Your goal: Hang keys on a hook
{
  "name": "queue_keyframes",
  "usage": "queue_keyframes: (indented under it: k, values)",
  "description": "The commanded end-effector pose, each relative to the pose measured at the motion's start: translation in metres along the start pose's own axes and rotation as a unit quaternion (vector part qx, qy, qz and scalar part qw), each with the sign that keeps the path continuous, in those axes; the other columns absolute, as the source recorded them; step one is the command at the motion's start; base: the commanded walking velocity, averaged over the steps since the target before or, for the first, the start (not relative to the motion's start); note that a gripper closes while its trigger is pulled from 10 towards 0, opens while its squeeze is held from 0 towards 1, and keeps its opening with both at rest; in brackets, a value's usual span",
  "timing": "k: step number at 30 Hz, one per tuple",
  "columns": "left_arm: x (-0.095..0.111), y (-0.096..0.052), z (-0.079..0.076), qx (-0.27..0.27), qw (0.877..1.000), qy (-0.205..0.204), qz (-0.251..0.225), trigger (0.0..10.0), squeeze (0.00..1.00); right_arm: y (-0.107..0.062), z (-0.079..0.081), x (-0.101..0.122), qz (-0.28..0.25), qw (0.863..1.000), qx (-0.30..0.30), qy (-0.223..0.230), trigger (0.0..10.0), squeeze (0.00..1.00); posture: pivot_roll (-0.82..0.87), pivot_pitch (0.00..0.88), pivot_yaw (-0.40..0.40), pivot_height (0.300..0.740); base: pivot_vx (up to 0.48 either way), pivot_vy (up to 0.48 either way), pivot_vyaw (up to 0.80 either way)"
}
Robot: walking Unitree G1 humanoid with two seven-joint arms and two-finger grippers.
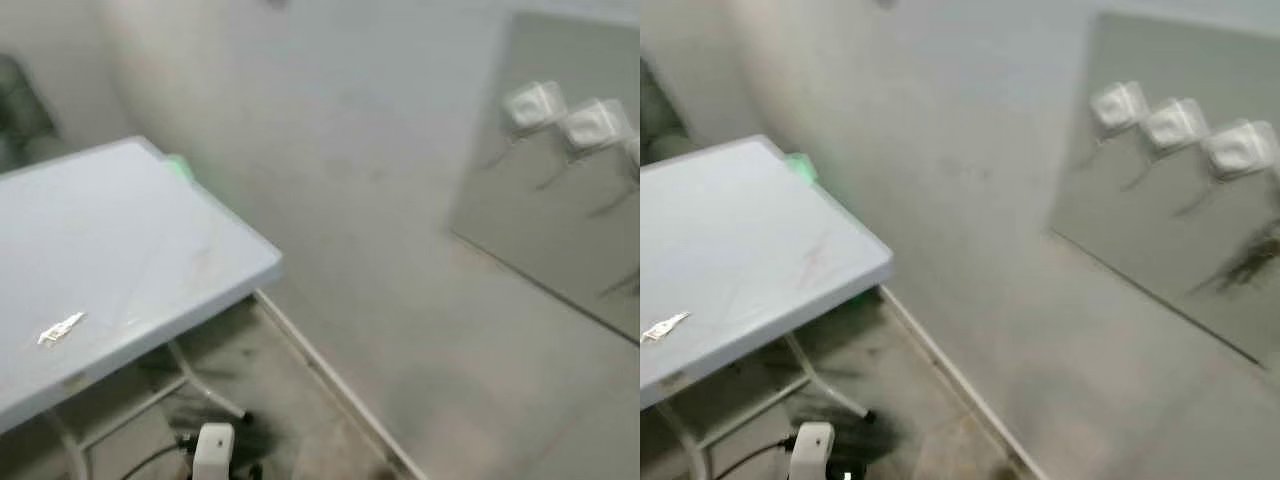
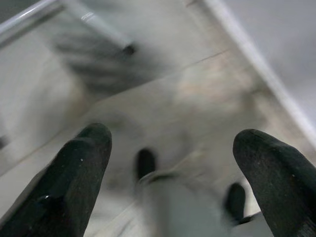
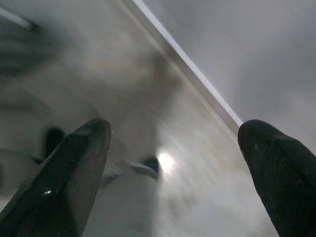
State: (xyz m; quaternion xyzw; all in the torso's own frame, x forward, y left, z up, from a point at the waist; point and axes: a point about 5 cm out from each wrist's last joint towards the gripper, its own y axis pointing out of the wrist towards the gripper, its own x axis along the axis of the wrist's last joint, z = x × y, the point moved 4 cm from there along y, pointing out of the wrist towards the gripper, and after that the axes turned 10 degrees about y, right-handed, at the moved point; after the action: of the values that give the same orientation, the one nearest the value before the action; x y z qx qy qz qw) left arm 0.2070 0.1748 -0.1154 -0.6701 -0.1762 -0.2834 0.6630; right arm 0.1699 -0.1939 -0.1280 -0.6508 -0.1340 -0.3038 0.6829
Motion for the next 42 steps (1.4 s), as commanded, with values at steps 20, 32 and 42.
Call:
queue_keyframes:
  k: [20,32,42]
  values:
    - [0.0165,0.0038,-0.009,-0.01,1.0,-0.018,-0.023,10.0,0.0,-0.003,-0.0091,-0.008,0.013,1.0,-0.008,-0.001,10.0,0.0,0.0,0.0,-0.01,0.74,0.0,0.0,0.8]
    - [0.0183,0.0044,-0.0105,-0.011,0.999,-0.028,-0.024,10.0,0.0,-0.0034,-0.011,-0.0081,0.013,1.0,-0.011,-0.003,10.0,0.0,0.0,0.0,-0.012,0.74,0.0,0.0,0.8]
    - [0.0208,0.0049,-0.0104,-0.012,0.999,-0.041,-0.026,10.0,0.0,-0.0029,-0.0111,-0.0036,0.001,0.999,-0.007,0.036,10.0,0.0,0.0,0.0,-0.013,0.74,0.0,0.0,0.16]
